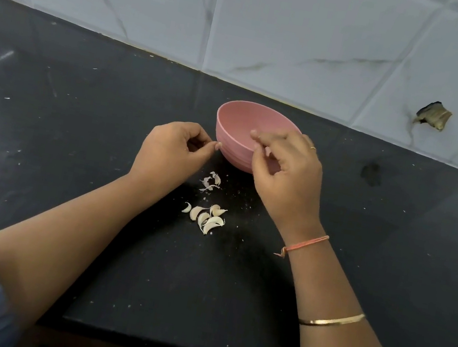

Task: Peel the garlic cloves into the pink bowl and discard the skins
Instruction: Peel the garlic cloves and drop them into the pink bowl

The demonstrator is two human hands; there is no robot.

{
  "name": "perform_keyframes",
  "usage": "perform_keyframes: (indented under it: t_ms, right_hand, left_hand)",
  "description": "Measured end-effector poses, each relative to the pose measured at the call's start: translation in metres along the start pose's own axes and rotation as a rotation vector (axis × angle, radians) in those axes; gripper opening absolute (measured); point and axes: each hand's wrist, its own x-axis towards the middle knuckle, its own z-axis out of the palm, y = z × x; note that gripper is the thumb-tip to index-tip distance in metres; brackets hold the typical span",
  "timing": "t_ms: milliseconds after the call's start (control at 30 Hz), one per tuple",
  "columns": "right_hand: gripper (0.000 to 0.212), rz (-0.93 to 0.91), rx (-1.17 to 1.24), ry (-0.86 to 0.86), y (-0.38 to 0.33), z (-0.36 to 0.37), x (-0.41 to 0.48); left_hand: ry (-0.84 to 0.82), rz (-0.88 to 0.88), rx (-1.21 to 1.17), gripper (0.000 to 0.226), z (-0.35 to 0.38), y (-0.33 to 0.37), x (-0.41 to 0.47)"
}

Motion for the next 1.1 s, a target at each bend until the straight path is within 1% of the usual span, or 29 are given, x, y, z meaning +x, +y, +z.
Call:
perform_keyframes:
  t_ms: [33,67,133,167,200,267,433,600,733,833,967,1100]
  right_hand:
    - [0.015,-0.022,0.073,-0.085,-0.002,-0.003,-0.002]
    - [0.014,-0.015,0.135,-0.209,-0.004,-0.005,-0.005]
    - [0.015,0.06,0.195,-0.493,-0.007,-0.006,-0.009]
    - [0.015,0.112,0.211,-0.596,-0.008,-0.005,-0.012]
    - [0.014,0.166,0.236,-0.657,-0.009,-0.005,-0.012]
    - [0.013,0.266,0.305,-0.716,-0.009,-0.006,-0.012]
    - [0.011,0.399,0.401,-0.917,-0.004,-0.012,-0.012]
    - [0.014,0.392,0.377,-0.951,-0.006,-0.009,-0.013]
    - [0.024,0.357,0.375,-0.962,-0.008,-0.008,-0.014]
    - [0.019,0.328,0.365,-0.966,-0.009,-0.008,-0.013]
    - [0.012,0.336,0.411,-0.967,-0.009,-0.009,-0.013]
    - [0.016,0.336,0.466,-0.941,-0.007,-0.008,-0.013]
  left_hand:
    - [0.001,0.005,0.003,0.017,0.0,0.0,0.0]
    - [0.0,0.009,0.007,0.017,0.0,-0.001,0.0]
    - [-0.009,0.021,0.019,0.017,0.0,-0.001,0.0]
    - [-0.014,0.025,0.025,0.018,0.0,-0.001,-0.001]
    - [-0.014,0.027,0.031,0.018,0.0,-0.001,0.0]
    - [-0.008,0.027,0.033,0.019,0.0,-0.002,-0.001]
    - [-0.001,0.046,0.021,0.022,0.0,-0.002,0.0]
    - [-0.016,0.057,0.024,0.021,0.0,-0.002,0.0]
    - [-0.029,0.057,0.02,0.02,0.0,-0.001,0.0]
    - [-0.03,0.059,0.024,0.019,0.0,-0.001,0.0]
    - [-0.033,0.055,0.023,0.019,0.0,-0.001,-0.001]
    - [-0.036,0.049,0.018,0.019,0.0,-0.001,-0.001]
